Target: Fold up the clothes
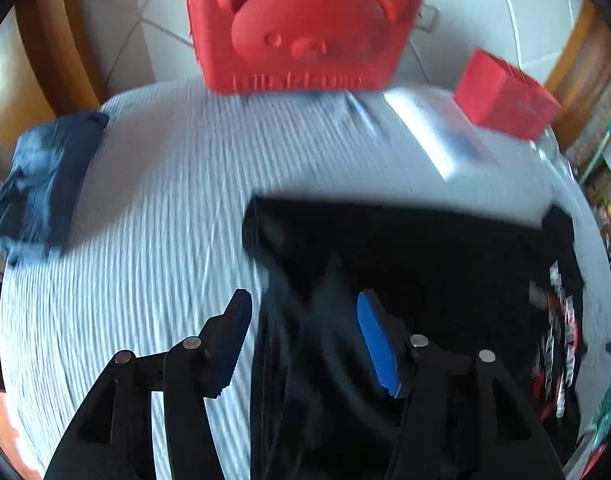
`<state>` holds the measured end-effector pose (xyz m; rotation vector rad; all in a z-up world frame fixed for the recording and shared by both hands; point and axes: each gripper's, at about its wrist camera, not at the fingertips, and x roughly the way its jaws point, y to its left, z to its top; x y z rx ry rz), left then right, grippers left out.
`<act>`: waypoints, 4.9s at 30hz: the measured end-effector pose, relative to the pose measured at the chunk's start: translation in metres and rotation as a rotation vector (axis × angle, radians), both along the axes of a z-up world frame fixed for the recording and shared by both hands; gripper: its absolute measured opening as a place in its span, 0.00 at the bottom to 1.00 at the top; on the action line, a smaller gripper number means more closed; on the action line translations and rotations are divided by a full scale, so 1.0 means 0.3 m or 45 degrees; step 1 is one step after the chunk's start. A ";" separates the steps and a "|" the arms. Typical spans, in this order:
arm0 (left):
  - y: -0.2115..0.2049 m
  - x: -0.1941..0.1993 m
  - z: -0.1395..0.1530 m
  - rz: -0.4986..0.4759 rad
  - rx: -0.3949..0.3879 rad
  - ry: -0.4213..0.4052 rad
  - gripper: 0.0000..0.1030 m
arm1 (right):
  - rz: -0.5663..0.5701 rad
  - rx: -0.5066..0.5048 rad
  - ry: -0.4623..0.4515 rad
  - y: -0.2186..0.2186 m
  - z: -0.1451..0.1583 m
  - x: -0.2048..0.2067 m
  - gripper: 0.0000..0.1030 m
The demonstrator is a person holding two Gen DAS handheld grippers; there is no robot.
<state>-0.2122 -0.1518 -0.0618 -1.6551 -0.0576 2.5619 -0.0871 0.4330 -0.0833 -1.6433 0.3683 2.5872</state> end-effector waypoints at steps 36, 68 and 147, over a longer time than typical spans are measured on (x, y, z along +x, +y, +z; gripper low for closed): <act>-0.147 0.664 0.009 -0.040 -0.001 0.166 0.03 | 0.035 0.081 0.103 -0.202 0.144 0.582 0.08; 0.929 0.735 0.046 0.486 0.145 0.155 0.19 | 0.948 0.090 0.117 0.323 0.093 -0.209 0.33; 1.205 1.080 -0.005 0.921 -0.063 0.109 0.05 | 1.722 -0.217 -0.012 0.243 -0.054 -0.106 0.13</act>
